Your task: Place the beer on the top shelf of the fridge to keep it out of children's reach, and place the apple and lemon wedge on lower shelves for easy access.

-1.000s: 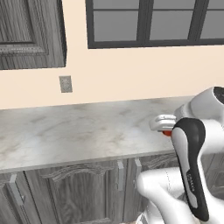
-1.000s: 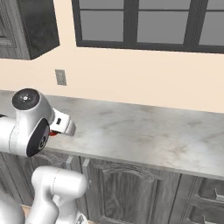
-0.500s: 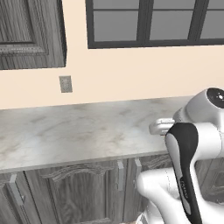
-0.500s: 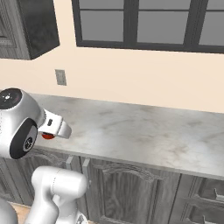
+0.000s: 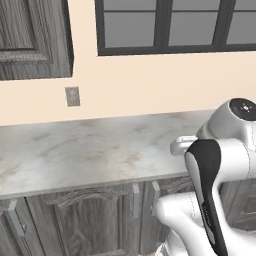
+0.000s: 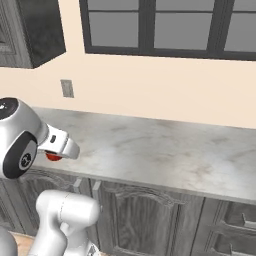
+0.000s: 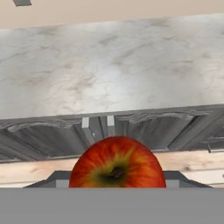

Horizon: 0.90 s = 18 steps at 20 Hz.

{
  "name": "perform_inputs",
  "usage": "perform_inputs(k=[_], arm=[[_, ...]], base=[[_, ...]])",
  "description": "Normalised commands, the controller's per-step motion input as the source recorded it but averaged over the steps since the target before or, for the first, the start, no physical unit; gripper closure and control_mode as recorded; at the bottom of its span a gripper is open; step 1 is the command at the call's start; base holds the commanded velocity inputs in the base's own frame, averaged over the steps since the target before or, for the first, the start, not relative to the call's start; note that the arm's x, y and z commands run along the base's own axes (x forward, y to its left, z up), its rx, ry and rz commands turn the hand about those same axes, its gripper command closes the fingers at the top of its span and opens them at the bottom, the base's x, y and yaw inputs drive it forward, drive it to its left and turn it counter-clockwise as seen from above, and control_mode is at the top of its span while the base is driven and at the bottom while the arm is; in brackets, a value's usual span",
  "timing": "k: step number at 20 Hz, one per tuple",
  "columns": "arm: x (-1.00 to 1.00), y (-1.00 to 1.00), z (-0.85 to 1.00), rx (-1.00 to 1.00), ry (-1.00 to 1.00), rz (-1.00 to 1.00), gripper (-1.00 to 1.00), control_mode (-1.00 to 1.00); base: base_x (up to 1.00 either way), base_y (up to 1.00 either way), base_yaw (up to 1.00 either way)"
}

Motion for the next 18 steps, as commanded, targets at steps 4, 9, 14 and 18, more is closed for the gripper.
perform_inputs(k=[4, 9, 14, 18], arm=[[0.00, 0.00, 0.00, 0.00, 0.00, 0.00, 1.00, 1.00], [0.00, 0.00, 0.00, 0.00, 0.00, 0.00, 1.00, 1.00], [0.00, 0.00, 0.00, 0.00, 0.00, 0.00, 1.00, 1.00], [0.00, 0.00, 0.00, 0.00, 0.00, 0.00, 1.00, 1.00]], base=[[0.00, -0.57, -0.09], [0.01, -0.84, -0.07], [0.03, -0.93, -0.03], [-0.02, -0.83, -0.01]])
